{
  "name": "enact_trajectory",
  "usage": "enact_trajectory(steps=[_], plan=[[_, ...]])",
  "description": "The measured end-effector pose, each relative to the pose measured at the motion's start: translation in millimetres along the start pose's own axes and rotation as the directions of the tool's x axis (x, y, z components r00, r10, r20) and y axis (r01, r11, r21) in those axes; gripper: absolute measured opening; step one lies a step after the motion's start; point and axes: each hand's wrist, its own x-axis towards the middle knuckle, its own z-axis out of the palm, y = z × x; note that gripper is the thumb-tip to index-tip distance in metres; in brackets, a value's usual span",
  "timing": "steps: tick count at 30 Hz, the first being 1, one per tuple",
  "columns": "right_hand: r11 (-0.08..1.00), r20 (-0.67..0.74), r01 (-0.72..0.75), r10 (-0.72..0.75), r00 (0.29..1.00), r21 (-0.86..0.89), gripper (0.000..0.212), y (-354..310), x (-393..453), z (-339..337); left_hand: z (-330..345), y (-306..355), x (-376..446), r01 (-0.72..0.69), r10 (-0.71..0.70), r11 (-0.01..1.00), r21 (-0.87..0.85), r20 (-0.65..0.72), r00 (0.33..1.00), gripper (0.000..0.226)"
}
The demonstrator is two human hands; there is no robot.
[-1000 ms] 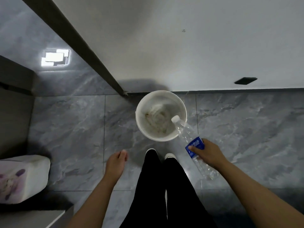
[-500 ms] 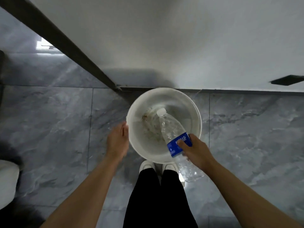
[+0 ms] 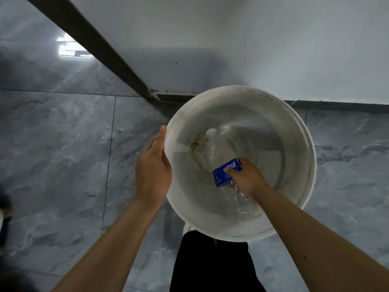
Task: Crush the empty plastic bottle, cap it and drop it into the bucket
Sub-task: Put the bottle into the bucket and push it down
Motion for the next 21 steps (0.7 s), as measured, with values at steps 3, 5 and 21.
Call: enact_trajectory(steps=[3, 5, 21], plan=[[0.999, -0.020, -0.047, 0.047, 0.999, 0.022, 0.032, 8, 27, 11, 3, -3, 0, -0.044, 0.045, 0.998, 0.055, -0.025, 0.999, 0.042], [0.997, -0.024, -0.070, 0.071, 0.997, 0.013, 0.036, 14, 47, 19, 5, -5, 0, -0.055, 0.057, 0.997, 0.048, -0.044, 0.997, 0.043], [0.974, -0.016, -0.044, 0.042, 0.999, -0.222, 0.047, 55, 167, 67, 15, -27, 5, -0.194, 0.212, 0.967, 0.167, -0.095, 0.973, 0.039]])
